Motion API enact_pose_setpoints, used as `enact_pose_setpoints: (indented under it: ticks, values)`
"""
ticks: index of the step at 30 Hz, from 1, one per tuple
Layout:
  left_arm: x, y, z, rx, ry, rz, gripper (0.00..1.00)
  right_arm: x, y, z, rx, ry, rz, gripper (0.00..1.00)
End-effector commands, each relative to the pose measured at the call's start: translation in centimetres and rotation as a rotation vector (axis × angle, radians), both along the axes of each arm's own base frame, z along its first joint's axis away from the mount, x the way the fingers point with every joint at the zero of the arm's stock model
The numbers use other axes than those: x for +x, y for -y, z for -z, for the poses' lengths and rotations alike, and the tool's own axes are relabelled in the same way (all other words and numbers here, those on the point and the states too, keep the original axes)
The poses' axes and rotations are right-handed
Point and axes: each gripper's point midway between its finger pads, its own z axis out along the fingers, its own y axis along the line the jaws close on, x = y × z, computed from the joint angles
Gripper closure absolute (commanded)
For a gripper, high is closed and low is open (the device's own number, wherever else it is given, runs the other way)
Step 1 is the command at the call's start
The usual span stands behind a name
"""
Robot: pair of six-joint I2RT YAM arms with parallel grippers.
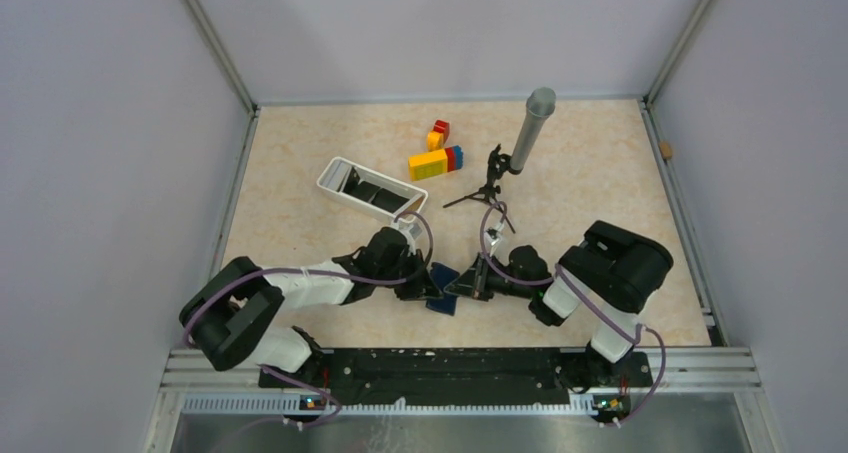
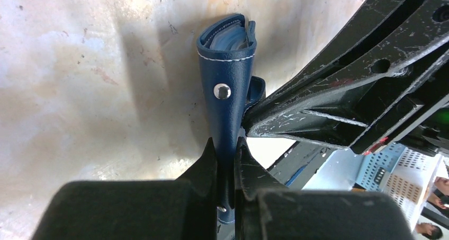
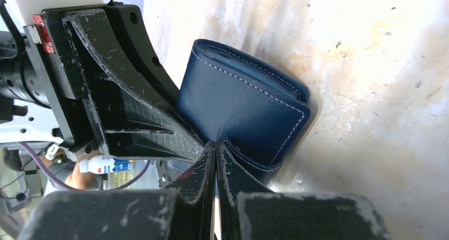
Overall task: Put the credit cards into the card holder
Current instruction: Close the card holder at the center of the board.
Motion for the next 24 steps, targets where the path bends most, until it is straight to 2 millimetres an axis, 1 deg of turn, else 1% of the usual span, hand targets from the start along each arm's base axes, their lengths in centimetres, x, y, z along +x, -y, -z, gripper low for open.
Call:
enact_pose_setpoints:
  ticks: [1,6,13,17,24]
  values:
    - [-2.4,-2.2,3.6,0.071,-0.099,0.031,1.0,-0.8,6.5,9.3,-0.329,-0.181,0.168,1.0]
    - [-2.4,-2.6,4.2,0.033,-0.134,0.026,1.0,-0.9,7.2,10.3,-0.334,-0.224,0.195,1.0]
    - [-1.9,-3.5,4.5,-0.001,-0.14,-0.006,1.0,-1.3,8.5,11.5,-0.365,-0.283,0.243,1.0]
    - [-1.9,-3.4,4.5,-0.037,-0.154,-0.006,1.0,-1.5,8.8,12.2,-0.378,-0.314,0.251,1.0]
    - [-1.6,-3.6,4.5,-0.062,-0.175,-0.011,1.0,-1.6,9.1,12.4,-0.388,-0.321,0.262,1.0]
